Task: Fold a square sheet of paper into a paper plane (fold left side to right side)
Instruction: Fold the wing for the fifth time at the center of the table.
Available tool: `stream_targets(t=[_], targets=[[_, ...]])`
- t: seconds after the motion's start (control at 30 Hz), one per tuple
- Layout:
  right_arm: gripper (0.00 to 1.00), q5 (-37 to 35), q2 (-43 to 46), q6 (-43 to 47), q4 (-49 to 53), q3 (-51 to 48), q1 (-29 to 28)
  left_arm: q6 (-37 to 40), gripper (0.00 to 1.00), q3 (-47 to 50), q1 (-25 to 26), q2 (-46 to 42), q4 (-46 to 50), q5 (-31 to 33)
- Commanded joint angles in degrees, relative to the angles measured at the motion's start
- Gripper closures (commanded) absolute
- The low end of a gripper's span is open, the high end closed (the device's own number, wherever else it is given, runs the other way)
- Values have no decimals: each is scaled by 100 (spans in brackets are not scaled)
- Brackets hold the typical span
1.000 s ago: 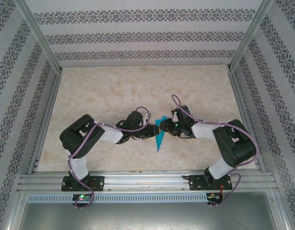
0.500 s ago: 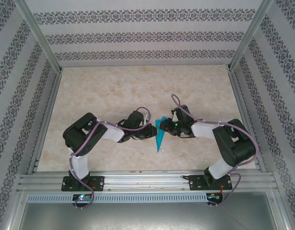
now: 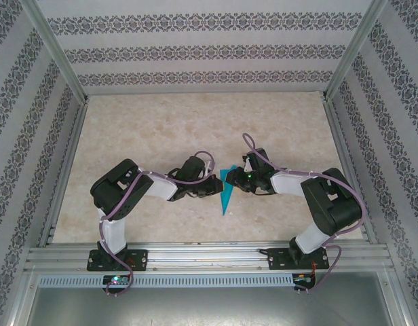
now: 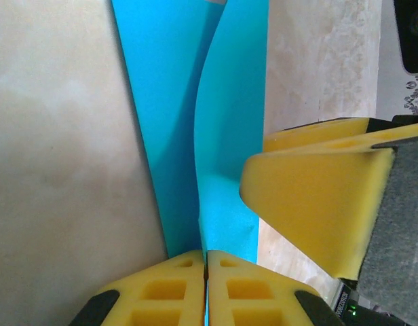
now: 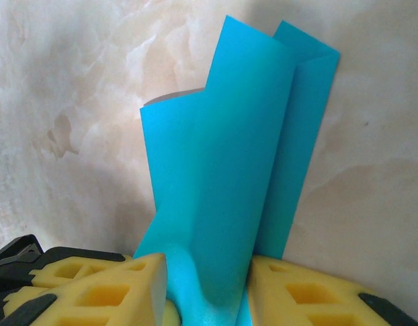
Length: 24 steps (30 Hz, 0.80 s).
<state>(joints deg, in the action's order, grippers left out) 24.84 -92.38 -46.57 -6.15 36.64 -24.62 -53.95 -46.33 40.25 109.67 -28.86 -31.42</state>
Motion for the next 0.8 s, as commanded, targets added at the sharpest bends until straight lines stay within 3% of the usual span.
stream_targets(t=[0.0,0.77], targets=[[61,-190,-304,86,141,-8,-95,175,91,-144,-87,190,244,80],[62,-55,66,-139,-56,-95,-21,112,98,-486,-70,468,1484,402]])
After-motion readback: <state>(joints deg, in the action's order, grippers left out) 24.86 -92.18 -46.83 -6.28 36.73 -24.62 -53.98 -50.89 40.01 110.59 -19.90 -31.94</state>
